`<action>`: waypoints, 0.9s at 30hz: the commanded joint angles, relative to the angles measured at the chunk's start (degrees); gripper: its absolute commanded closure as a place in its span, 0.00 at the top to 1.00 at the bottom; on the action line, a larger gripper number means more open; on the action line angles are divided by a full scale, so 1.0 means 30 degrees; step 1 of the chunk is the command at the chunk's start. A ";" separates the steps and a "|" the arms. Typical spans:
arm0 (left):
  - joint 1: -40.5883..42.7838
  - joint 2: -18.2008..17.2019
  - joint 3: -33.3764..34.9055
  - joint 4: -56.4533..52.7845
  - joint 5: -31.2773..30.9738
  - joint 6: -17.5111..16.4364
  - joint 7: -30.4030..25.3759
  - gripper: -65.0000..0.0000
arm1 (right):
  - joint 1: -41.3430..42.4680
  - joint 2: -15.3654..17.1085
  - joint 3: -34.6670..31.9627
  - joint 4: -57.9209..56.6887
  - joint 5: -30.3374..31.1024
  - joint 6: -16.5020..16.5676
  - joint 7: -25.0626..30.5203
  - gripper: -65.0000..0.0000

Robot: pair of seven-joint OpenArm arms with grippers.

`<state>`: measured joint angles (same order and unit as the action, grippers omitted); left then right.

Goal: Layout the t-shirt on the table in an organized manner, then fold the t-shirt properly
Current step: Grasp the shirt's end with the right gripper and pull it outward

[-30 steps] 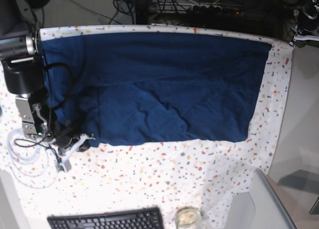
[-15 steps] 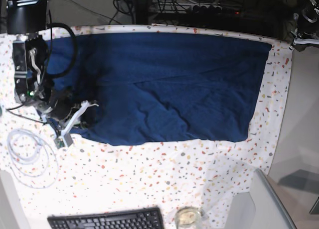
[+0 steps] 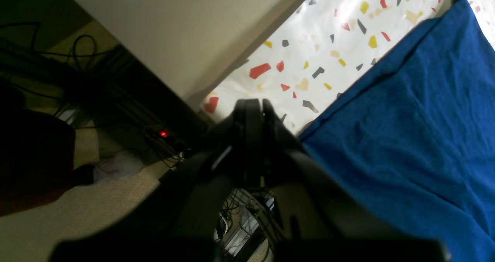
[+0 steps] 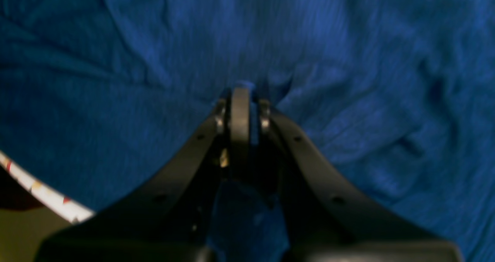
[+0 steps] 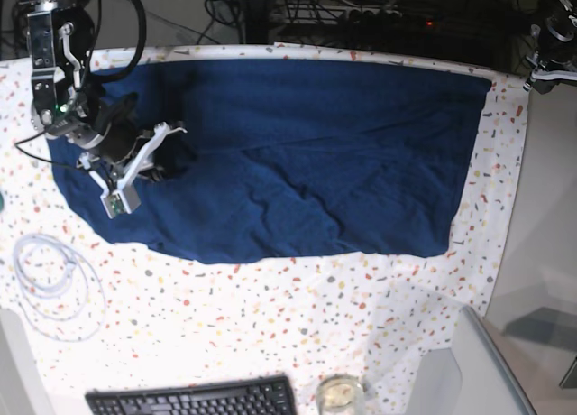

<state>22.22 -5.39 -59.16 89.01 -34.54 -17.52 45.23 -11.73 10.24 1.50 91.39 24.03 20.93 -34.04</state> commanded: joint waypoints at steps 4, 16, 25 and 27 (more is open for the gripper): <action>0.0111 -0.0270 -0.0106 0.0293 -0.0221 -0.0036 -0.0323 0.00 | 0.0700 0.0176 0.0043 0.0348 0.0239 0.0013 0.0402 0.00; 0.0111 -0.0241 -0.0106 0.0293 -0.0251 -0.0036 -0.0294 0.00 | 0.0553 -0.0205 -0.0338 0.0407 0.0268 0.0218 0.0432 0.00; 0.0169 -0.0241 -0.0106 0.0293 -0.0221 -0.0036 -0.0294 0.00 | 0.3572 0.0235 -0.4323 0.0348 0.0209 0.0218 0.0373 0.00; 0.0228 -0.0241 -0.0106 0.0293 -0.0221 -0.0036 -0.0294 0.00 | 0.4070 0.0235 -0.5173 0.0319 0.0209 0.0218 0.0373 0.00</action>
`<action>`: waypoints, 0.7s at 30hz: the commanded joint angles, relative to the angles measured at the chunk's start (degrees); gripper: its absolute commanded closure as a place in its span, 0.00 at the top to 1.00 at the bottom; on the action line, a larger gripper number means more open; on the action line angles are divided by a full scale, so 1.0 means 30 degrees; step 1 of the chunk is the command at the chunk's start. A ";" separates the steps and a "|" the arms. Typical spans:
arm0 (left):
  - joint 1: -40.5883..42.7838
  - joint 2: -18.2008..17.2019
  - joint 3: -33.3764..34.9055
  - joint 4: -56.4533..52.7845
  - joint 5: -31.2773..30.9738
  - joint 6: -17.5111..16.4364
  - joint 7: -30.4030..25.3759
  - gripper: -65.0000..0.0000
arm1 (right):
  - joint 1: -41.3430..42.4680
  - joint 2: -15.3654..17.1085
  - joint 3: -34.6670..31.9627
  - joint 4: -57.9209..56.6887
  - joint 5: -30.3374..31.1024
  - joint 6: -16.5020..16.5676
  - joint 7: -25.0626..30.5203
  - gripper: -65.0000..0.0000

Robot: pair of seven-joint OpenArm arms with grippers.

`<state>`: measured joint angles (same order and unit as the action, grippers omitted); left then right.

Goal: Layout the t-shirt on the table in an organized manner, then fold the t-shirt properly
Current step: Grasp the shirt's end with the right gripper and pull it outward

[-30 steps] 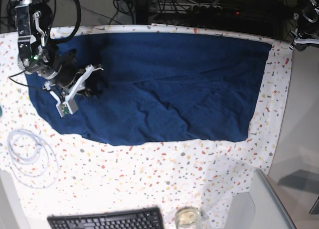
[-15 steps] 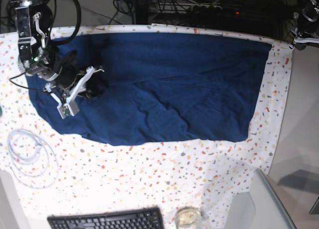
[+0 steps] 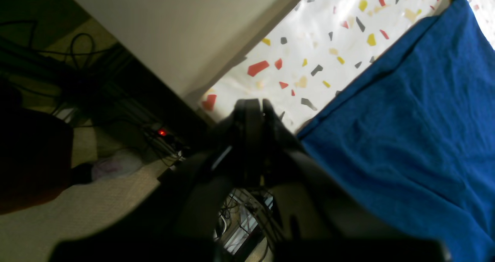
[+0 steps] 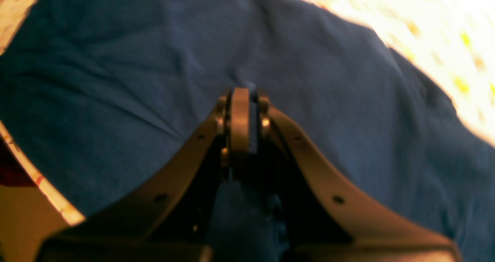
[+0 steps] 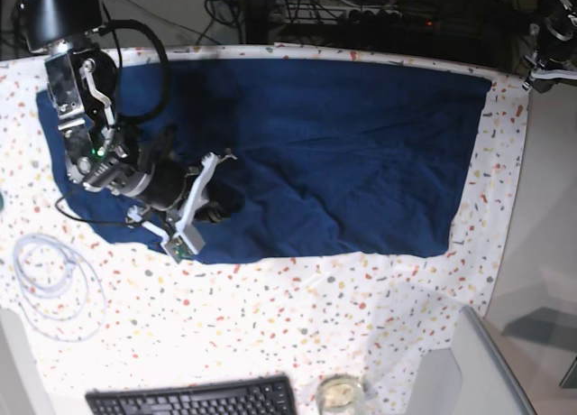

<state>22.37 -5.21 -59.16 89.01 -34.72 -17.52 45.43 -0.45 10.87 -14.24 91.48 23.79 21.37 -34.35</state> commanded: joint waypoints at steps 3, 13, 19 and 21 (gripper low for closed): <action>0.0206 -0.0299 -0.0106 0.0293 -0.0163 -0.0036 -0.0359 0.00 | 0.0662 -0.0006 -0.0836 0.0290 0.0289 -0.0074 0.0475 0.00; 0.0206 -0.0299 -0.0106 0.0322 -0.0134 -0.0036 -0.0359 0.00 | 0.1219 -0.0328 -0.0836 0.0407 0.0260 -0.0103 0.0475 0.00; 0.0206 -0.0299 -0.0106 0.0351 -0.0104 -0.0036 -0.0359 0.00 | 0.1776 0.0258 0.1684 0.0407 0.0260 0.0014 0.0475 0.00; 0.0235 -0.0299 -0.0106 0.0322 -0.0104 -0.0036 -0.0359 0.00 | 0.1981 0.0668 0.2212 0.0348 0.0260 0.0014 0.0475 0.00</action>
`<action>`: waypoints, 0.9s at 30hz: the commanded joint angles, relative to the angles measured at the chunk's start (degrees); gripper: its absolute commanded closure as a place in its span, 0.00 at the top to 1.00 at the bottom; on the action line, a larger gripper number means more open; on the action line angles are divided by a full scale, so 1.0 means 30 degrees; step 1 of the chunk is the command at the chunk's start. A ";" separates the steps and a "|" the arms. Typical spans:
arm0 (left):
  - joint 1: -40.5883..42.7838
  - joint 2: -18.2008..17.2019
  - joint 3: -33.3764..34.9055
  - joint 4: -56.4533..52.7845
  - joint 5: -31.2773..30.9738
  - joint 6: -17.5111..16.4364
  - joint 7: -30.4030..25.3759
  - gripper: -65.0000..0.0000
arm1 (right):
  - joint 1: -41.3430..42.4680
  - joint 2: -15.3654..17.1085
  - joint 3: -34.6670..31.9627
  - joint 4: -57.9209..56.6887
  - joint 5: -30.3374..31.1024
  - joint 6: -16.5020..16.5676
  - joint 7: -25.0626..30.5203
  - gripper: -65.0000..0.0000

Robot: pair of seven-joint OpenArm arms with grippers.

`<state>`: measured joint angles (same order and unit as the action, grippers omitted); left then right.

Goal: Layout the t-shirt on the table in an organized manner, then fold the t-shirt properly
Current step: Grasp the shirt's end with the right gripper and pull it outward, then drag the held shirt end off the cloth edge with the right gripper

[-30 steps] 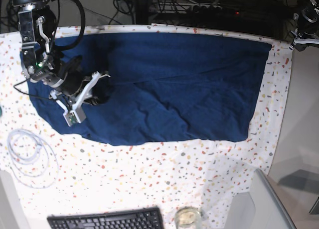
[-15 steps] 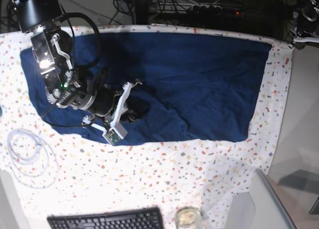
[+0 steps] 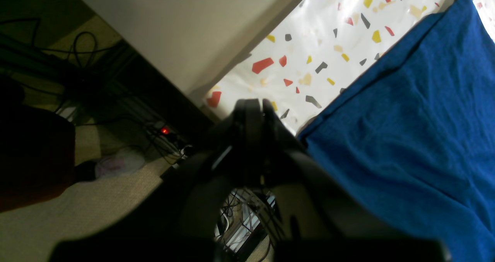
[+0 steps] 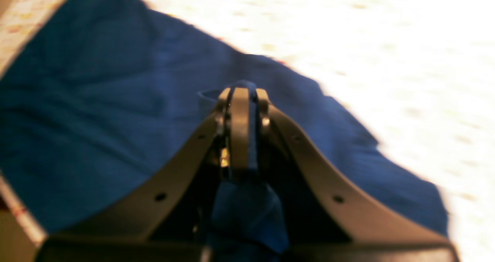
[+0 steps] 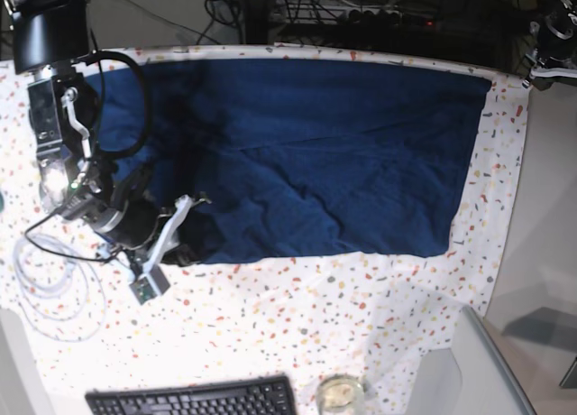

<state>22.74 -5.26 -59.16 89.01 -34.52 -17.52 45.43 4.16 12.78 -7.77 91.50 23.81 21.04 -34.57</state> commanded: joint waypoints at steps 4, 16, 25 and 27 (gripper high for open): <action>0.0112 -0.0284 -0.0106 0.0322 -0.0170 -0.0036 -0.0359 0.00 | 0.0590 0.1060 0.0934 0.0312 0.0253 0.0123 0.0548 0.00; -0.0006 -0.0314 -0.0106 0.0439 -0.0170 -0.0036 -0.0359 0.00 | 0.0854 0.1646 0.6092 0.0312 0.0253 0.0152 0.0548 0.00; 0.0082 -0.0314 -0.0106 0.0439 -0.0141 -0.0036 -0.0359 0.00 | 0.1000 0.2438 0.6473 0.0341 0.0253 0.0152 0.0694 0.00; 0.0082 -0.0314 -0.0106 0.0439 -0.0141 -0.0036 -0.0359 0.00 | 0.1235 0.2467 0.6473 0.0341 0.0253 0.0152 0.0694 0.00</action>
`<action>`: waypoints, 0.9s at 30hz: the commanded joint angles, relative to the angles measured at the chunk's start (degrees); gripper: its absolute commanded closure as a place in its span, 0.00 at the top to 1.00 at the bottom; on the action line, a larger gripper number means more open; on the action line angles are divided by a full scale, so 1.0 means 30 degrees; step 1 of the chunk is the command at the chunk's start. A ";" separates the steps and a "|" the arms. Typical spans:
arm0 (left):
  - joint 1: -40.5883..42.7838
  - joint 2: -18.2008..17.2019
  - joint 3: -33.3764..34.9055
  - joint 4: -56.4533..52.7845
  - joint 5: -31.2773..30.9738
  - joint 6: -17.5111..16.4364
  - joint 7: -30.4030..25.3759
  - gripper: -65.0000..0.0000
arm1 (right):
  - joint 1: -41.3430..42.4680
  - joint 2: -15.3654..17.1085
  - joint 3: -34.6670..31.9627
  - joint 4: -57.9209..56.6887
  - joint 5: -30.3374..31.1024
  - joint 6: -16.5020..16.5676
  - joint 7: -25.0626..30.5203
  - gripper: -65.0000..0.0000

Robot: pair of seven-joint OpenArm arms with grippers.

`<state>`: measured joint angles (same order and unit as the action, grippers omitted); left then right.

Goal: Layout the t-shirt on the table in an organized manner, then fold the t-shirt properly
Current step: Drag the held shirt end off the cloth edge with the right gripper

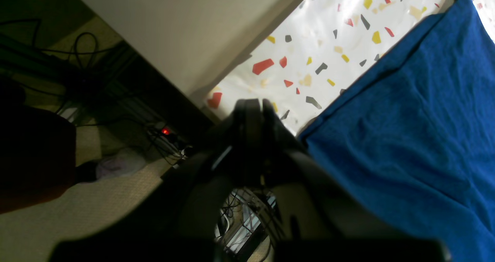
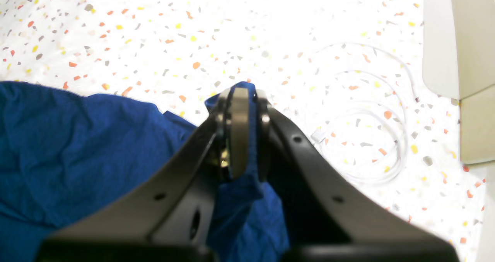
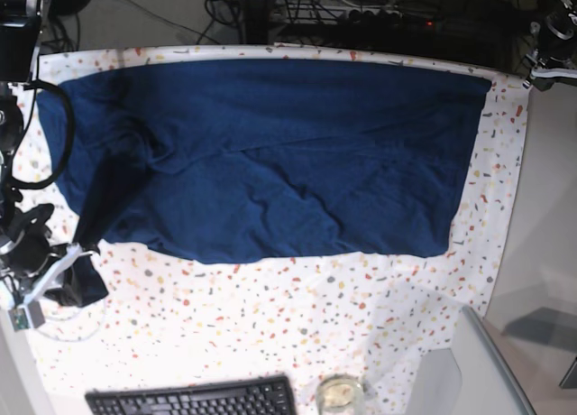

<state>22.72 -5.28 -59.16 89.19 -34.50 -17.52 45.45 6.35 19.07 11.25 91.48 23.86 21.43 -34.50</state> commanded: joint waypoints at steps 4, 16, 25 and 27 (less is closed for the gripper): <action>0.0090 -0.0306 -0.0106 0.0381 -0.0148 -0.0036 -0.0367 0.00 | 0.0887 0.0750 0.0164 0.0407 0.0238 0.0021 0.0673 0.00; 0.0119 -0.0365 -0.0223 0.0410 -0.0148 -0.0036 -0.0367 0.00 | 0.2382 0.1599 0.0164 0.0319 0.0238 0.0021 0.0673 0.00; 0.0119 -0.0453 -0.0223 0.0410 -0.0148 -0.0036 -0.0367 0.00 | 0.3378 0.1980 0.0164 0.0319 0.0209 0.0021 0.0673 0.00; 0.0119 -0.0453 -0.0223 0.0410 -0.0148 -0.0036 -0.0367 0.00 | 0.3554 0.1980 0.0164 0.0319 0.0209 0.0021 0.0673 0.00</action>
<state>22.74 -5.74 -59.37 89.25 -34.50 -17.52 45.45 15.38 23.83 11.29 91.50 23.86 21.43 -34.11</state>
